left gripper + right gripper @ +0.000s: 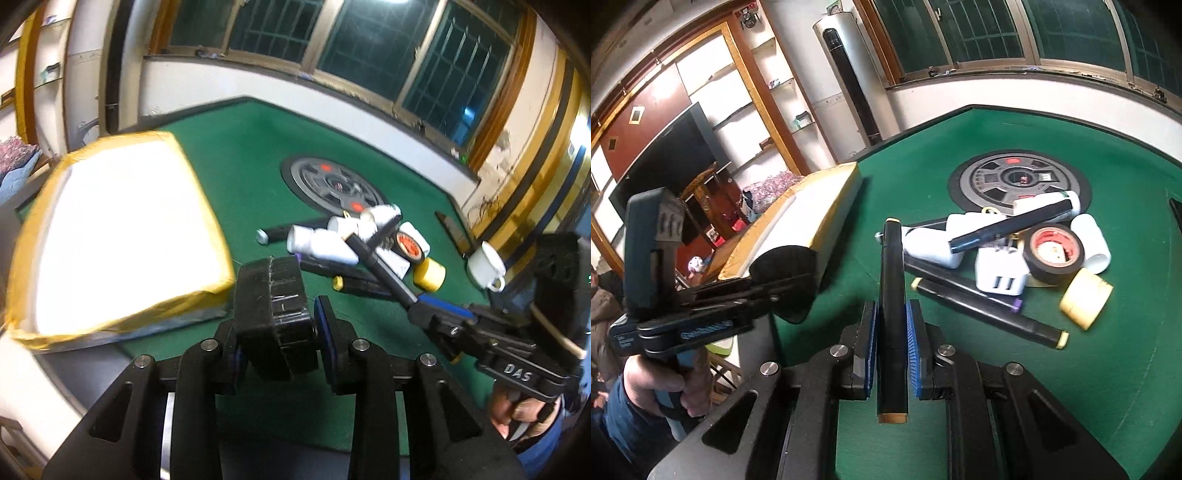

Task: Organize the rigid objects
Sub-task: 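Carry the black brush with both tools over the yellow-rimmed tray, then lower the black brush into the tray and open both tools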

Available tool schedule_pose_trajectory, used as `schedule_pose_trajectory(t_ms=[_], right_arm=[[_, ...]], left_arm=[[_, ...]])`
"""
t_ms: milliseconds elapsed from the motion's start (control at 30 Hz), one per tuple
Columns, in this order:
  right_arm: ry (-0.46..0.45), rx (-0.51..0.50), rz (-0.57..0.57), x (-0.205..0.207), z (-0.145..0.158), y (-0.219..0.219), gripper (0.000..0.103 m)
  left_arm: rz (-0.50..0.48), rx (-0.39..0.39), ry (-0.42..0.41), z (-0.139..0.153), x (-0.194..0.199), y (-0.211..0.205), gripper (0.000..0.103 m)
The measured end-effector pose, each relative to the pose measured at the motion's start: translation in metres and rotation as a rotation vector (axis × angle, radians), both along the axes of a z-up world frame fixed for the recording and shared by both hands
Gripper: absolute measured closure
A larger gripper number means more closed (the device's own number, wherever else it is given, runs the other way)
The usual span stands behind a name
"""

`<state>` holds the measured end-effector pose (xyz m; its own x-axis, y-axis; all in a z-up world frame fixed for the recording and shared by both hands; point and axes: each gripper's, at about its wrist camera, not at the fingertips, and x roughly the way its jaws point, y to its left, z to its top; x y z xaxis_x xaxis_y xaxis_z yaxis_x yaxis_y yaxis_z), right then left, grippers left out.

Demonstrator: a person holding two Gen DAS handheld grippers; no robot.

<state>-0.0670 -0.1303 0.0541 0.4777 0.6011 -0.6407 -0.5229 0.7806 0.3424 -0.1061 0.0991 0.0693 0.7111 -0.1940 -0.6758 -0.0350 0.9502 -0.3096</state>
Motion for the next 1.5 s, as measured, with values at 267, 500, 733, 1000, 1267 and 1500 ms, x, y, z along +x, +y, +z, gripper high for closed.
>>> schedule_pose_trajectory(t_ms=[267, 500, 733, 1000, 1267, 1500], right_arm=[[-0.033, 0.016, 0.060, -0.010, 0.024, 0.040, 0.089], [-0.061, -0.024, 0.155, -0.001, 0.044, 0.106, 0.089], [-0.014, -0.038, 0.195, 0.043, 0.050, 0.172, 0.089], [0.050, -0.115, 0.147, 0.120, 0.023, 0.241, 0.089], [0.137, -0.193, 0.090, 0.182, -0.015, 0.281, 0.089], [0.185, -0.181, 0.080, 0.195, -0.024, 0.279, 0.089]], left_arm=[[0.130, -0.049, -0.049, 0.016, -0.022, 0.065, 0.073], [0.189, -0.024, -0.016, 0.016, -0.016, 0.106, 0.073], [0.191, 0.000, 0.049, 0.017, 0.023, 0.137, 0.073], [0.228, -0.045, 0.165, -0.016, 0.091, 0.171, 0.073], [0.269, -0.111, 0.230, -0.044, 0.136, 0.192, 0.073], [0.274, -0.161, 0.196, -0.049, 0.136, 0.201, 0.072]])
